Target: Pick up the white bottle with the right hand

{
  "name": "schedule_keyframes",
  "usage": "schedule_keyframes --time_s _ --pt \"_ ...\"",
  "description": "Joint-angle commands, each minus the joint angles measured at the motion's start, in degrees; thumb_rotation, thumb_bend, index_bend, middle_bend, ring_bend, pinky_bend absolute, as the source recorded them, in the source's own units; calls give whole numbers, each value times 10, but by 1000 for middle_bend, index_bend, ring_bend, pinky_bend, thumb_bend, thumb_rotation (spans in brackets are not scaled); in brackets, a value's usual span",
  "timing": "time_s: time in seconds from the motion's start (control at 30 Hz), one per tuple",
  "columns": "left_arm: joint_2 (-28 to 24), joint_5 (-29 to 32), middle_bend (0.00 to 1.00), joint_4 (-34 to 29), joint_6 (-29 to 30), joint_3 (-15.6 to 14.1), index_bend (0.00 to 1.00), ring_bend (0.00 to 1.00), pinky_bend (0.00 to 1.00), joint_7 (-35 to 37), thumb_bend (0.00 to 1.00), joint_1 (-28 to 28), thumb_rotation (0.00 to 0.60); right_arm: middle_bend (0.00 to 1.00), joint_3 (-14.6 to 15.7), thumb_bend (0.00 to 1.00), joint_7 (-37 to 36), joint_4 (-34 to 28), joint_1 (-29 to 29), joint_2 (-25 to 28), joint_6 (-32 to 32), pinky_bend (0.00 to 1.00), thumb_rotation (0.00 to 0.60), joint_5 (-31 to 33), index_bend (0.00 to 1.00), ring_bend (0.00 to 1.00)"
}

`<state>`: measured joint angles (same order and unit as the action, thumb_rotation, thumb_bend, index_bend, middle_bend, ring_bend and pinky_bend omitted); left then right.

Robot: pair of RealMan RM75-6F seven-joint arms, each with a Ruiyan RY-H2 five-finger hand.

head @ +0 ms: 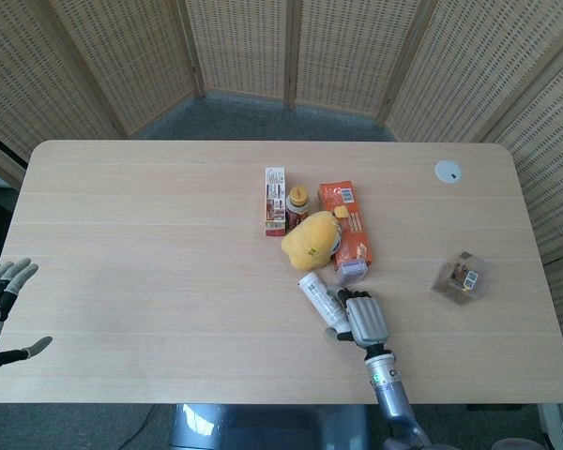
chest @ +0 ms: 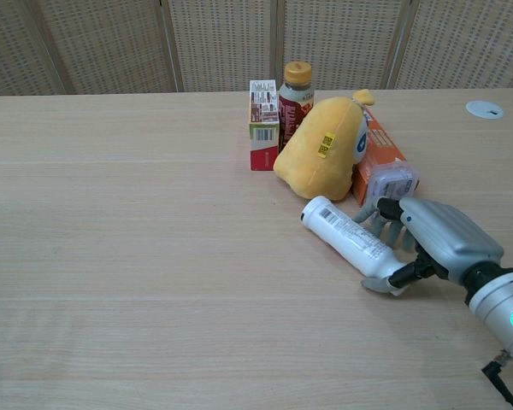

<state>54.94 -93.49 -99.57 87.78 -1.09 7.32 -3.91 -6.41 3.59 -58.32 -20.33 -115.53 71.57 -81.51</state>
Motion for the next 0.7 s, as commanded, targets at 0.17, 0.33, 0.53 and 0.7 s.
schedule_keyframes --time_s 0.17,0.33,0.53,0.7 --pt "-1 -1 0 0 2 0 86 0 0 3 64 0 600 676 2 110 -29 8 1 -3 31 745 600 -22 509 690" --pt "-1 -2 0 0 2 0 86 0 0 2 66 1 600 685 2 121 -16 -42 0 20 61 757 600 -44 521 702" --pt "-1 -3 0 -1 1 -1 86 0 0 1 64 1 600 685 -11 123 20 -150 -11 62 82 757 600 -68 522 702" --pt "0 -6 0 -2 2 -2 85 0 0 -2 65 1 600 685 -43 118 55 -251 -36 94 70 756 600 -70 522 701"
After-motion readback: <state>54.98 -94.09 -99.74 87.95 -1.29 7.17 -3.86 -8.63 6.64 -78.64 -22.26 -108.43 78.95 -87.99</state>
